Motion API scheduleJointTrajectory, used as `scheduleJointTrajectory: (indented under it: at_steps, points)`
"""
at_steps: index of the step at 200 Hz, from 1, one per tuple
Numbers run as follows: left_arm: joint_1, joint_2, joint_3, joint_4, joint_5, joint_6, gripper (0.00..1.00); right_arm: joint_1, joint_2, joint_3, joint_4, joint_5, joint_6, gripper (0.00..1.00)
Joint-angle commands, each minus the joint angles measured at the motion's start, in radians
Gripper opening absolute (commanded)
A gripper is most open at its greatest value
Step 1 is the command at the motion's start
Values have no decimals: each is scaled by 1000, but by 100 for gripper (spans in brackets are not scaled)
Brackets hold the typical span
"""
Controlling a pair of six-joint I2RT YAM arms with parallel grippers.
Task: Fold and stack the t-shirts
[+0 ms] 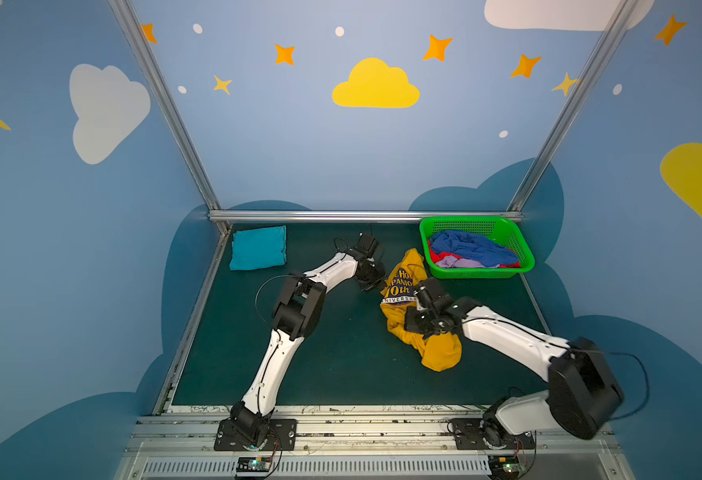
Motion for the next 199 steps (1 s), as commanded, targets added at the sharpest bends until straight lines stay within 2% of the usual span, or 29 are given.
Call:
scheduleJointTrajectory:
  at_steps: [1, 19, 34, 59, 111, 153, 181, 199]
  points:
    - [4, -37, 6, -14, -12, 7, 4, -62, -156, 48, -125, 43, -73, 0]
    - [14, -77, -14, -14, -20, 6, 4, -75, -259, 27, -96, 103, -150, 0]
    - [32, -133, -44, -6, -24, 2, 4, -96, -302, 54, -125, 99, -178, 0]
    - [83, -256, -63, -33, -46, 15, 4, -111, -261, 178, -216, 89, -201, 0]
    - [234, -572, -65, -196, -155, 76, 4, -171, -167, 419, -227, 111, -229, 0]
    - [326, -837, -197, -175, -219, 75, 4, -243, -55, 577, -231, 29, -195, 0]
    - [350, -906, -194, -214, -251, 93, 4, -261, 78, 653, -236, -69, -189, 0]
    - [354, -941, -202, -227, -253, 99, 4, -260, 85, 634, -203, -154, -163, 0]
